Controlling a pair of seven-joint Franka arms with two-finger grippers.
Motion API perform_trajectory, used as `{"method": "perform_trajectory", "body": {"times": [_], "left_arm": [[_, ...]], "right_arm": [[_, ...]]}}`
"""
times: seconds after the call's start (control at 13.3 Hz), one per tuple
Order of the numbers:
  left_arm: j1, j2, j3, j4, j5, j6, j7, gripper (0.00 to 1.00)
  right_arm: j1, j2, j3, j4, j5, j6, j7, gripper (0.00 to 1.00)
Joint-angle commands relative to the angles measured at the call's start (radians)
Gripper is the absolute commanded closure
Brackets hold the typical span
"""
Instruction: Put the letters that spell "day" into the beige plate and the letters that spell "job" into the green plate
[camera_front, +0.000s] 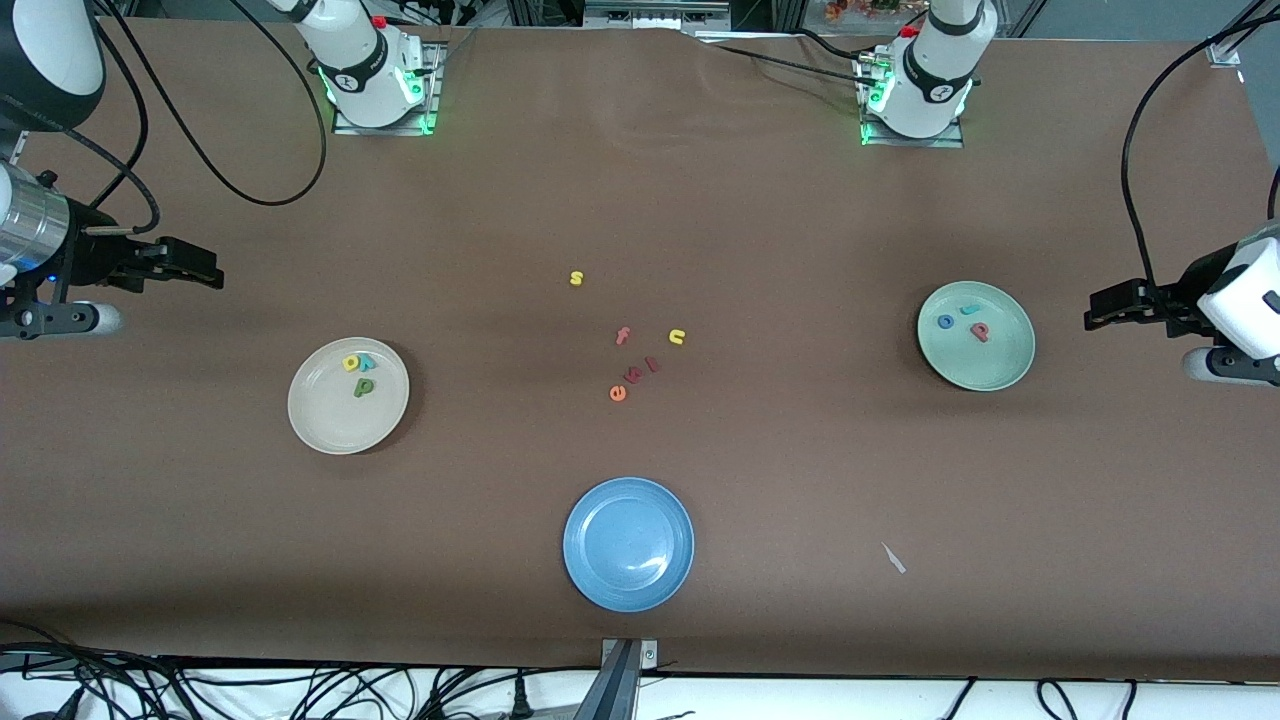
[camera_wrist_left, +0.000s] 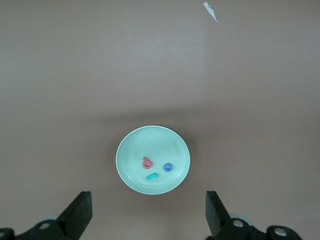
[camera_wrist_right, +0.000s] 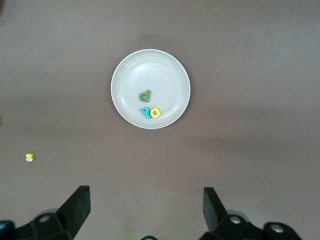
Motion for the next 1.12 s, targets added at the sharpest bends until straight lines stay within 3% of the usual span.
{"method": "perform_trajectory", "body": {"times": [0.0, 1.05], "left_arm": [[0.002, -0.011, 0.001, 0.004, 0.011, 0.001, 0.019, 0.0], [0.003, -0.024, 0.001, -0.005, 0.011, -0.008, 0.021, 0.0]], "right_arm": [[0.013, 0.012, -0.003, 0.026, -0.041, -0.013, 0.001, 0.0], [0.016, 0.016, 0.008, 0.026, -0.03, -0.012, -0.002, 0.0]]}}
